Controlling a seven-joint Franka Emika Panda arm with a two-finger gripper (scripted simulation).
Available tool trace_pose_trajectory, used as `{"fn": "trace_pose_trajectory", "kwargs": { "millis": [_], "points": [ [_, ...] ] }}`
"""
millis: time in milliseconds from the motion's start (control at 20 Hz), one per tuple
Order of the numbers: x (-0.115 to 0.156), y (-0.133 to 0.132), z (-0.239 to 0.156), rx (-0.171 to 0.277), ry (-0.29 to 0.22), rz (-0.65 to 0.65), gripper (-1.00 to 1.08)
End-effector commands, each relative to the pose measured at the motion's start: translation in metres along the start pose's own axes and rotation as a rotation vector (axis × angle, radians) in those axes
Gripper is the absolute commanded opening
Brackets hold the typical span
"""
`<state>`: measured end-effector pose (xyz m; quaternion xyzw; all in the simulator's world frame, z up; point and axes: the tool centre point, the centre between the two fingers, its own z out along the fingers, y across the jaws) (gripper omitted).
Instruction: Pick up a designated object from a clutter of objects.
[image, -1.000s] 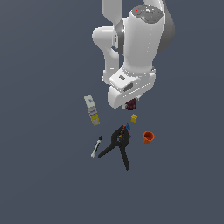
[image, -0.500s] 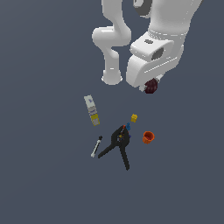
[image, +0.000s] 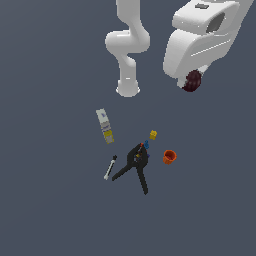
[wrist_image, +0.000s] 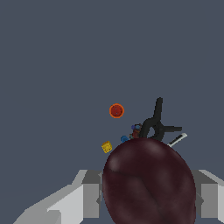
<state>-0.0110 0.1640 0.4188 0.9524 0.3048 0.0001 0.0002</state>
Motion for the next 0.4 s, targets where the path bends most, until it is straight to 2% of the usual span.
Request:
{"fn": "trace_pose_trajectory", "kwargs": {
  "millis": [0,350],
  "points": [
    [0.0036,-0.0030,-0.0087,0.000,0.000,0.001,-1.00],
    [0.0076,-0.0062,-0.0172,0.000,0.000,0.001,-1.00]
  ]
}}
